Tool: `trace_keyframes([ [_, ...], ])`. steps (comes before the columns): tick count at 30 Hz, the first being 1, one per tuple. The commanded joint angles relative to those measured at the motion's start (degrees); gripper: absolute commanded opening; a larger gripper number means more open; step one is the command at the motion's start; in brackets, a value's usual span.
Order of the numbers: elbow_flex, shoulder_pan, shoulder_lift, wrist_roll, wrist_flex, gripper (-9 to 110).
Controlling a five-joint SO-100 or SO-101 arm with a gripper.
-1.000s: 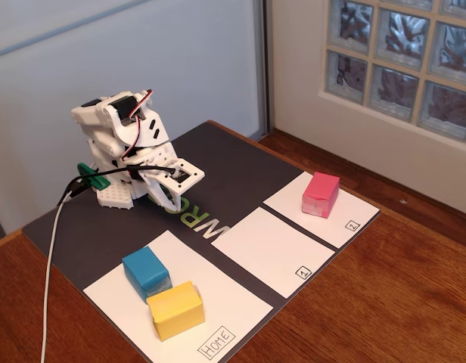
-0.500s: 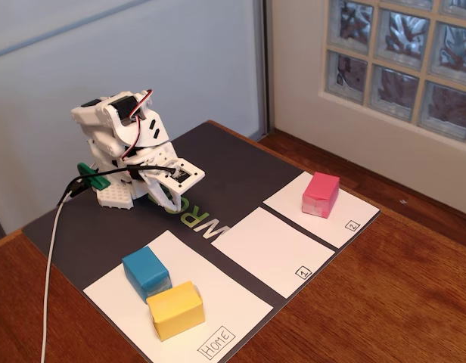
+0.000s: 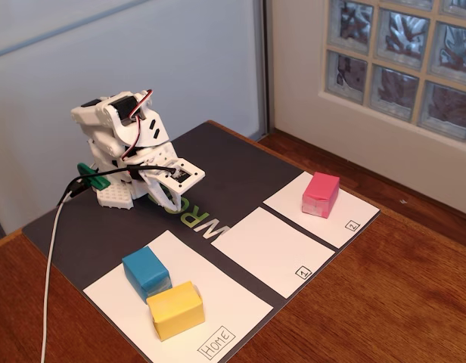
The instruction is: Move box blue to zone 1
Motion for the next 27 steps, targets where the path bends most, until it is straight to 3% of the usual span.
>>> trace_keyframes([
  [1,3.2,-0.3,3.0,0.6,0.7,0],
  [13,-6.3,-1.9,-0.1,5.5,0.6,0],
  [27,-31.6,0.4,-26.6,-0.6,-1.4,0],
])
